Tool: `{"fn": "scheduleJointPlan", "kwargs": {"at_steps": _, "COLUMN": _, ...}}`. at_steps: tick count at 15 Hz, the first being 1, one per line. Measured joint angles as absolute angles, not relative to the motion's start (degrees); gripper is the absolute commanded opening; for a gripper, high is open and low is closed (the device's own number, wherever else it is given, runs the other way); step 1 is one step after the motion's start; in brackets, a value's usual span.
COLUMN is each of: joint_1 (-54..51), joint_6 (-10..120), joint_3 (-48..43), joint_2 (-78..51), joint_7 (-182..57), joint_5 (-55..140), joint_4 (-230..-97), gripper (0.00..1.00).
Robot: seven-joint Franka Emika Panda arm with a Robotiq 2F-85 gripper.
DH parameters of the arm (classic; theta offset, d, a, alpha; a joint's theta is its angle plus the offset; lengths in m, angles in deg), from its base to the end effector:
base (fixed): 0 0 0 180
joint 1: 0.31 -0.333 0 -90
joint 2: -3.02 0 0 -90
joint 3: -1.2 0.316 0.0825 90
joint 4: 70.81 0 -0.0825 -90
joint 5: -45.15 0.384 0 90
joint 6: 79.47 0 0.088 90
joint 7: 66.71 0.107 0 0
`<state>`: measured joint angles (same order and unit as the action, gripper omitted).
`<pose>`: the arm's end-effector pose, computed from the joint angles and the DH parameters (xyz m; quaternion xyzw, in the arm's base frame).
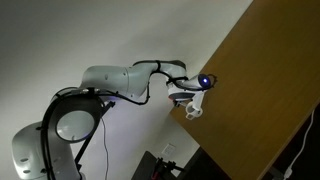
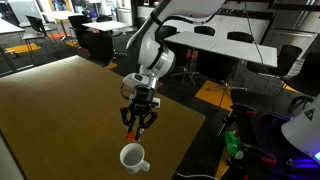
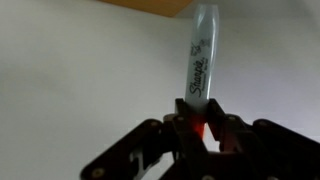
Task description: Put the marker inside the mug cup
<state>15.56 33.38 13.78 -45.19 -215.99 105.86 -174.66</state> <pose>0.5842 0.0238 0.0780 -0.5525 -0.6358 -0.3681 0.3937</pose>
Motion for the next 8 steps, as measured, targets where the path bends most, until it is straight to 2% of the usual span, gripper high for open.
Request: {"fn": "scheduleJointPlan", "kwargs": {"at_steps": 8, "joint_1": 14.7, "joint_6": 30.8, "joint_3": 12.9, "joint_2": -48.3, "joint_7": -216.0, "joint_5": 105.8, "joint_4": -170.8, "gripper": 0.06}}
